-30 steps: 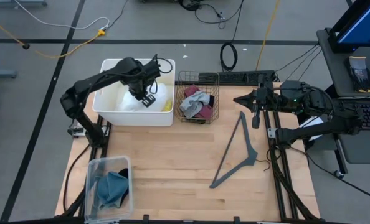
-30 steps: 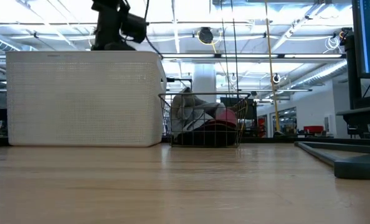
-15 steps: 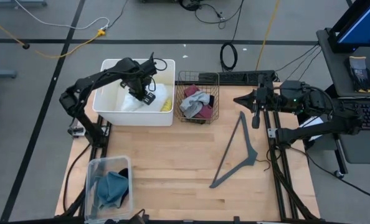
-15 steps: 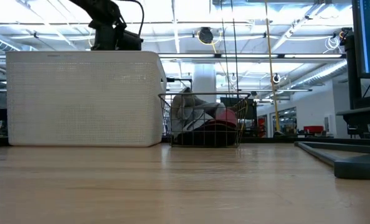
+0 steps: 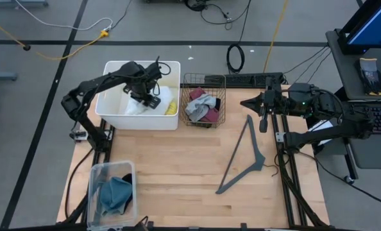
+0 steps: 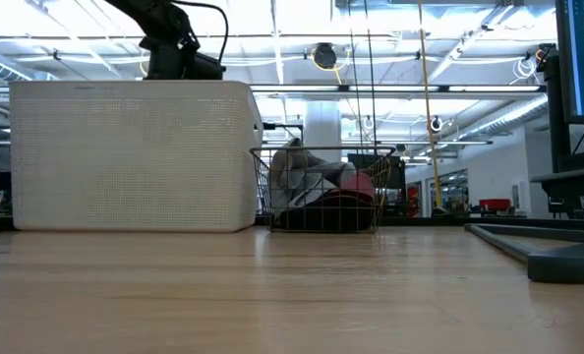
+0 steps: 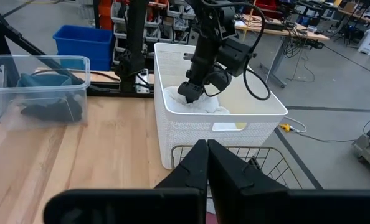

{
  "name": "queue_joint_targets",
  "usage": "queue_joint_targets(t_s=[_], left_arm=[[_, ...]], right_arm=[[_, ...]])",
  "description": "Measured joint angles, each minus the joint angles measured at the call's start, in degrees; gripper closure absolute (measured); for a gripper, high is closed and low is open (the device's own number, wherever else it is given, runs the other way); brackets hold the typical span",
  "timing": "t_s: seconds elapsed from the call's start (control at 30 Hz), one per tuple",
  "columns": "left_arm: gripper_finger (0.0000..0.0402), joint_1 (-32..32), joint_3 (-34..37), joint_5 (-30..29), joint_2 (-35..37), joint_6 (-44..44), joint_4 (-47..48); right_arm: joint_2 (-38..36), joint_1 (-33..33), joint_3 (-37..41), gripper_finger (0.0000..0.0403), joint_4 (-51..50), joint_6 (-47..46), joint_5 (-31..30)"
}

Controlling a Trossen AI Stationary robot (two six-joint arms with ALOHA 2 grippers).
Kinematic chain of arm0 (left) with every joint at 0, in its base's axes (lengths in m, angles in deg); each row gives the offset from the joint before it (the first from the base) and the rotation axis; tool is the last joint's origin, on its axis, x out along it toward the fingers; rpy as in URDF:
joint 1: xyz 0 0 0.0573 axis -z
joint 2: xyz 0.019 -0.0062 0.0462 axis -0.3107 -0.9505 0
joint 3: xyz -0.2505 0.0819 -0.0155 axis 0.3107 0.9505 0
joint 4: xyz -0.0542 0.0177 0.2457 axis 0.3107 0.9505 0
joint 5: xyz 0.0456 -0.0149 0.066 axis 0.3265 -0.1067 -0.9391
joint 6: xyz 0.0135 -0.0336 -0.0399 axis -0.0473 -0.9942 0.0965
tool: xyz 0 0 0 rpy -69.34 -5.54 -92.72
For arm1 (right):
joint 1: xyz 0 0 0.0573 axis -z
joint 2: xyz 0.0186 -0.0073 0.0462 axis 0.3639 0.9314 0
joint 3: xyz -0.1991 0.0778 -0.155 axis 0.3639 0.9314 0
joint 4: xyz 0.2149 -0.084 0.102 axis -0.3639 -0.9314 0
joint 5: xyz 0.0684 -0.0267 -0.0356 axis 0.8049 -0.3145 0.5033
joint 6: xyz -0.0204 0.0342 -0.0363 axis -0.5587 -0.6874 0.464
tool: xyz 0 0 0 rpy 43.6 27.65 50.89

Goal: Pick & Place Cloths
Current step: Return to Home Position

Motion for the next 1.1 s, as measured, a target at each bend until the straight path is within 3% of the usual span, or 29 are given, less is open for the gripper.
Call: queue_joint_targets(t_s=[0.2, 0.43, 0.7, 1.0, 1.1], left_arm=[[0.0160, 0.00, -4.67, 3.83, -0.02, 1.00, 4.54], [0.0097, 0.05, -16.36, 4.23, -0.02, 1.46, 13.50], [0.0074, 0.11, -28.88, 12.19, 1.23, 1.03, 13.65], [0.0079, 0.40, -42.27, 12.36, 1.18, -2.14, 12.96], [0.0077, 0.61, -45.09, 12.04, 2.45, 3.52, 11.78]], right_arm=[[0.00, 0.00, 0.00, 0.0403, 0.00, 0.01, 0.00], [-0.01, 0.00, 0.00, 0.0403, 0.00, 0.02, 0.00], [0.00, 0.01, -0.01, 0.0403, 0.00, 0.01, 0.02], [0.00, 0.00, 0.00, 0.0403, -0.78, 0.02, 0.00], [0.00, 0.01, 0.00, 0.0403, -1.22, 0.02, 0.01]])
